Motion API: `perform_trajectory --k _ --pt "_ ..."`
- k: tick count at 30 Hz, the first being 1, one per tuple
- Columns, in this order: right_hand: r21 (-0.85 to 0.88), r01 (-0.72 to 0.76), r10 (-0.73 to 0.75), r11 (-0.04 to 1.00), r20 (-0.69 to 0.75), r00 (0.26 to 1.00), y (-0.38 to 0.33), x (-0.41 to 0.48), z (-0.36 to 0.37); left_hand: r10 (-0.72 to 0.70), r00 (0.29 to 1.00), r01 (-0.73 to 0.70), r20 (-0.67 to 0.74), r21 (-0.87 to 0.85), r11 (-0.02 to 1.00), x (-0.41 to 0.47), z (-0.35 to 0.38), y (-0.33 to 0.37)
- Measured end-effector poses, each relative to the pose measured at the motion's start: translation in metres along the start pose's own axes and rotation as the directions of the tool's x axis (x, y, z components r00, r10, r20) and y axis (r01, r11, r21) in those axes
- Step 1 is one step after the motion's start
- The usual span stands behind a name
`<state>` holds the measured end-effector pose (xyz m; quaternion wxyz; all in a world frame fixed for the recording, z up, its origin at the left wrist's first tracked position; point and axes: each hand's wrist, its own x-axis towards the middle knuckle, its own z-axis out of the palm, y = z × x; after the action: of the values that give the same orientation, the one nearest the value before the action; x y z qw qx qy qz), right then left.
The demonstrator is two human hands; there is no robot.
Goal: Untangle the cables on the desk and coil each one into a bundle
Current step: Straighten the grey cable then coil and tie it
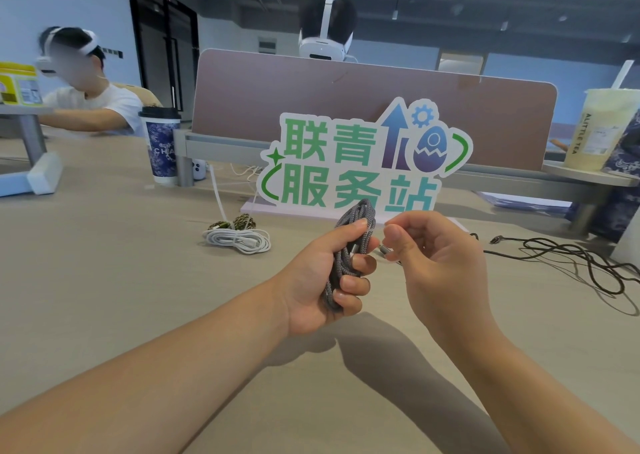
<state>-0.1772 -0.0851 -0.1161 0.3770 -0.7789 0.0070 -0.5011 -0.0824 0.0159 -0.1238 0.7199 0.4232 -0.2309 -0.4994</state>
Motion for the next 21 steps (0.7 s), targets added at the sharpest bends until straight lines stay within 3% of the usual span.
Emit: perform_trajectory --k 8,12,17,21 --pt "0.039 -0.095 0.094 0.995 0.012 0.995 0.004 -0.004 0.003 -0.016 0.999 0.014 0.036 0.068 0.998 -0.002 0.005 -0.004" --pt "0.093 -0.165 0.165 0.982 0.004 0.986 0.003 -0.002 0.005 0.025 1.0 -0.023 -0.018 0.083 0.996 -0.001 0.005 -0.003" --pt "0.181 -0.443 0.456 0.878 -0.038 0.889 0.011 0.003 0.001 0.11 0.986 -0.087 -0.128 0.175 0.981 0.003 0.006 -0.003" --pt "0.091 -0.483 0.49 0.871 -0.098 0.866 0.011 0.005 -0.002 0.138 0.98 -0.113 -0.143 0.169 0.979 0.004 0.001 0.001"
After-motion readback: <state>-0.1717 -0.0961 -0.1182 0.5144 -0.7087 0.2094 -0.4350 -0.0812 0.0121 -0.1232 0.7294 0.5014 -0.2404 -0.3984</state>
